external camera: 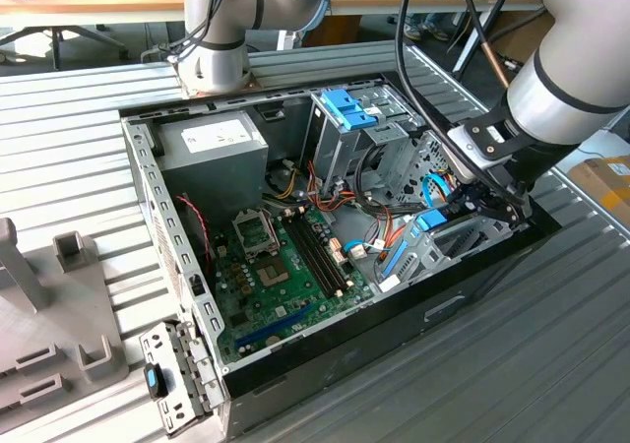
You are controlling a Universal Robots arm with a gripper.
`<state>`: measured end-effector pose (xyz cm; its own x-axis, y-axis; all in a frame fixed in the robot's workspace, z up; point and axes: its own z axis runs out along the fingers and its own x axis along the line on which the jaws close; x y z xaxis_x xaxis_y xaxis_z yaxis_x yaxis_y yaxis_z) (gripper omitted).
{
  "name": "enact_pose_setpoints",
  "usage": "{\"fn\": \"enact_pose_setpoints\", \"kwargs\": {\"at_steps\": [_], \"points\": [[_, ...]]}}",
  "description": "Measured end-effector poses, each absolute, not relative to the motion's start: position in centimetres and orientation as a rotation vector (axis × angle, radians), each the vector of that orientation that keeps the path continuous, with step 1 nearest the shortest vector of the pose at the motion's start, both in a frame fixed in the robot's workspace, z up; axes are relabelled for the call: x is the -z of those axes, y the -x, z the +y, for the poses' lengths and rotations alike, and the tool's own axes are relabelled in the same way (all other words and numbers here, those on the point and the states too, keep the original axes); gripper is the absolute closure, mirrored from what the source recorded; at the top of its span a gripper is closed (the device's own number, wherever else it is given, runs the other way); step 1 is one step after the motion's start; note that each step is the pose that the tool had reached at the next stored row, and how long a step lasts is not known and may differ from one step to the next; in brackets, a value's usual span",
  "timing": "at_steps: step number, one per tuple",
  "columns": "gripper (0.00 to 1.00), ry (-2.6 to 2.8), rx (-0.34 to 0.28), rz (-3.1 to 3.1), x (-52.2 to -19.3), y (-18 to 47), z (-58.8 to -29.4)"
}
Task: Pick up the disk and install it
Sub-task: 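Insert the first disk wire, then insert the second disk wire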
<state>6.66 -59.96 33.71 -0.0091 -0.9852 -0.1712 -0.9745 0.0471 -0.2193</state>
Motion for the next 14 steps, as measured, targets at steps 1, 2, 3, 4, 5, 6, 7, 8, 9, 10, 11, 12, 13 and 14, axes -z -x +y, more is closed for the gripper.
{"fn": "enact_pose_setpoints", "kwargs": {"at_steps": [1, 2, 3, 4, 5, 6, 7, 8, 9, 10, 11, 12, 13, 14], "points": [[0.84, 1.994, 0.055, 2.052, -33.7, -6.66, -59.96], [0.84, 1.994, 0.055, 2.052, -33.7, -6.66, -59.96], [0.84, 1.994, 0.055, 2.052, -33.68, -6.66, -59.96], [0.84, 1.994, 0.055, 2.052, -33.66, -6.66, -59.96], [0.84, 1.994, 0.055, 2.052, -33.66, -6.66, -59.96], [0.84, 1.994, 0.055, 2.052, -33.64, -6.66, -59.96], [0.84, 1.994, 0.055, 2.052, -33.61, -6.66, -59.96], [0.84, 1.994, 0.055, 2.052, -33.61, -6.66, -59.96], [0.84, 1.994, 0.055, 2.052, -33.61, -6.66, -59.96], [0.84, 1.994, 0.055, 2.052, -33.61, -6.66, -59.96], [0.84, 1.994, 0.055, 2.052, -33.61, -6.66, -59.96], [0.84, 1.994, 0.056, 2.052, -33.59, -6.66, -59.96], [0.84, 1.994, 0.056, 2.053, -33.57, -6.66, -59.96], [0.84, 1.995, 0.056, 2.053, -33.56, -6.66, -59.96]]}}
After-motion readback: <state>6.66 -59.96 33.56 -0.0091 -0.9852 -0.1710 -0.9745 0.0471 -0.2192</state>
